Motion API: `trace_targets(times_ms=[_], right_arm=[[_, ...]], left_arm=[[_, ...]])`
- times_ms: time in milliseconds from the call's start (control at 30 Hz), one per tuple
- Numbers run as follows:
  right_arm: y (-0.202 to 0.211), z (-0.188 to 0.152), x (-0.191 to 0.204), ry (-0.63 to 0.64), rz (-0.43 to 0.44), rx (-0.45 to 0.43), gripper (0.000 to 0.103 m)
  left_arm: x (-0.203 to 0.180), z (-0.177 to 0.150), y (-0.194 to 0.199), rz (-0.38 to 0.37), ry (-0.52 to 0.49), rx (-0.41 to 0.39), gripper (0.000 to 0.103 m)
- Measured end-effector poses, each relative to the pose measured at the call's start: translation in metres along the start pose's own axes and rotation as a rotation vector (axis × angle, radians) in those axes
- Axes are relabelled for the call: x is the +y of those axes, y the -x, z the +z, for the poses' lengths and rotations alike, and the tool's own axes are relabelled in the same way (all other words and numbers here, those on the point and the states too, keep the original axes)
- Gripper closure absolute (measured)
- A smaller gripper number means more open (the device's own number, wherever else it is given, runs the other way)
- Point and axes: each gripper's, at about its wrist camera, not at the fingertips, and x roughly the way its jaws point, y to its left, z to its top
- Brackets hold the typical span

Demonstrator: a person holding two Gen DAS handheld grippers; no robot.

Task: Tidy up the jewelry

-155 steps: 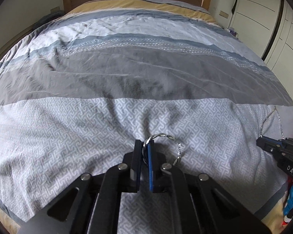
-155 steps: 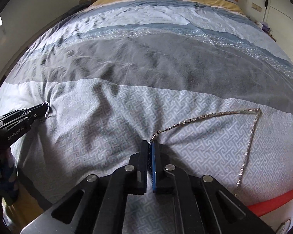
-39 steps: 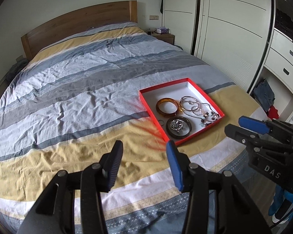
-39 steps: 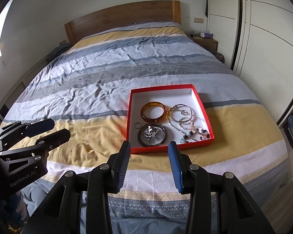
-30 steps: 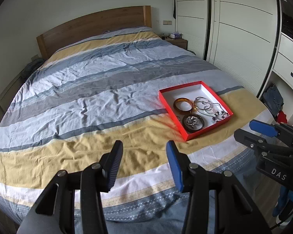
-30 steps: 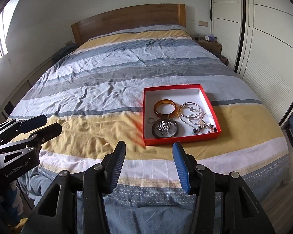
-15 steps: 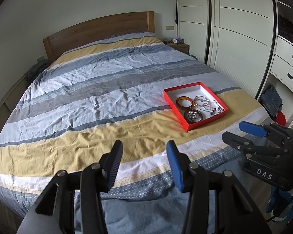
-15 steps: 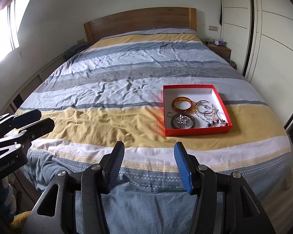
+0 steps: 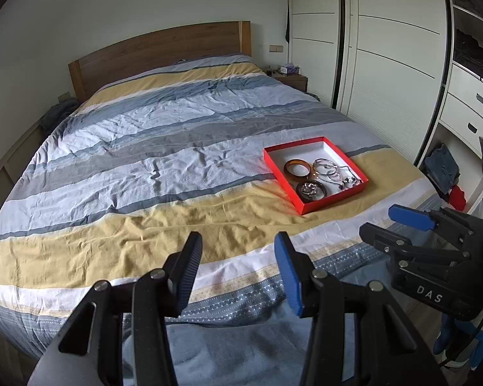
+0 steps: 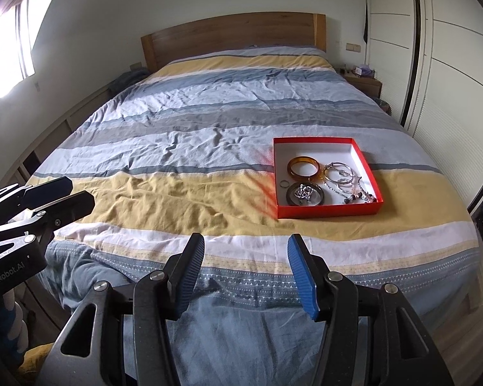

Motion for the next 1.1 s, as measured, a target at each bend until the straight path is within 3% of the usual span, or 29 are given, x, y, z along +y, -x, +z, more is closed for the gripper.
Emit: trace_targets(times_ms=[1100], right_arm=[[-0.007, -0.005, 0.000, 0.000, -0.007, 0.031, 0.049]], left_arm=[[0.009, -0.001, -0.002, 0.003, 0.020, 0.000, 0.058]])
